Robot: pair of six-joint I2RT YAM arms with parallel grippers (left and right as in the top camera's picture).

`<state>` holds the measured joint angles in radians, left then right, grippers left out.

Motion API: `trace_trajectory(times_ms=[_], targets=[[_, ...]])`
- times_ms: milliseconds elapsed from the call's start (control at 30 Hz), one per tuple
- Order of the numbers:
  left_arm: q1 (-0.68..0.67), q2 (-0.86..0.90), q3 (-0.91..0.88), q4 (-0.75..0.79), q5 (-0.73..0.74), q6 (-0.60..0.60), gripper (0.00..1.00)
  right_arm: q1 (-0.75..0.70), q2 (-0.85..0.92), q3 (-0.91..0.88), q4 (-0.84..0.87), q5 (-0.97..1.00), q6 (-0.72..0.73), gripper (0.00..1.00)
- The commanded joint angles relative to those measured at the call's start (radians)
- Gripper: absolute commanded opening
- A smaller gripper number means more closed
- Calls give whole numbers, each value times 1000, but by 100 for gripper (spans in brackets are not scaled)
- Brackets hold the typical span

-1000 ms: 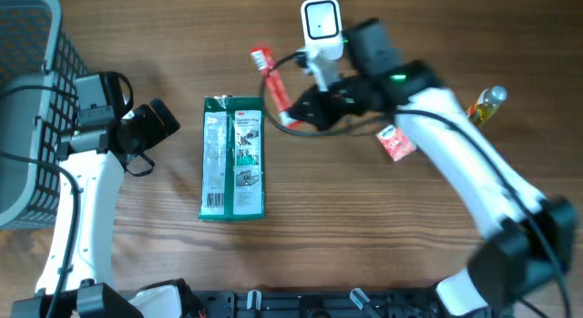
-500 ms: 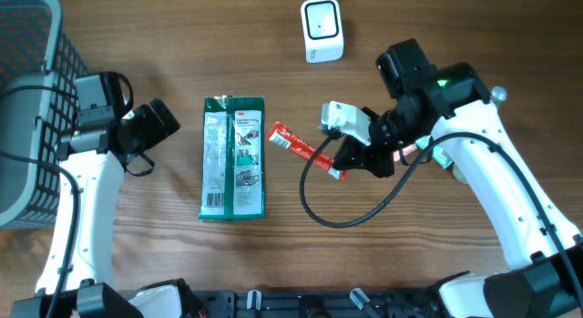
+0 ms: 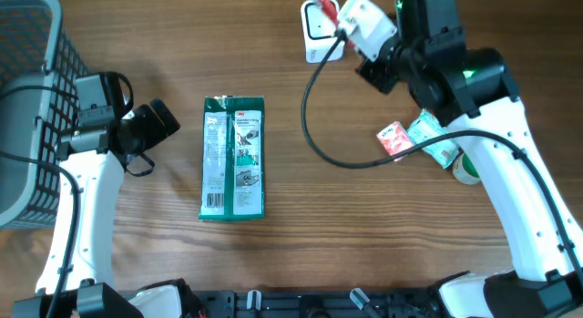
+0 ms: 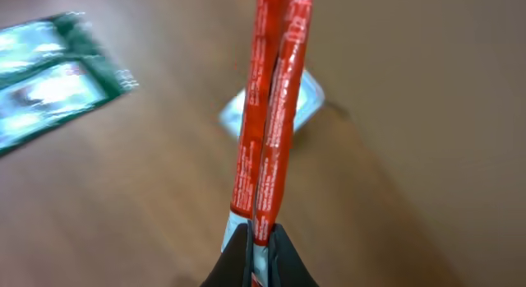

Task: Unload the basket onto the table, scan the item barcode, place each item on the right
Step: 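Lift the red tube with the right gripper and hold it at the scanner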

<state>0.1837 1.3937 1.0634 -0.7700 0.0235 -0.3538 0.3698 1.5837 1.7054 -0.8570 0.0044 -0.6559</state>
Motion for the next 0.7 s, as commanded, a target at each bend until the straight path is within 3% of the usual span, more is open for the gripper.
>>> trace_trajectory(times_ms=[0,400,667], targets=[[3,3,4,2,-6,2,100,18,47,18,65,213,-53,4],[3,3,4,2,-6,2,100,56,410,18,273,524,-130,4],[3,3,4,2,-6,2,100,66,440,1,259,520,-74,4]])
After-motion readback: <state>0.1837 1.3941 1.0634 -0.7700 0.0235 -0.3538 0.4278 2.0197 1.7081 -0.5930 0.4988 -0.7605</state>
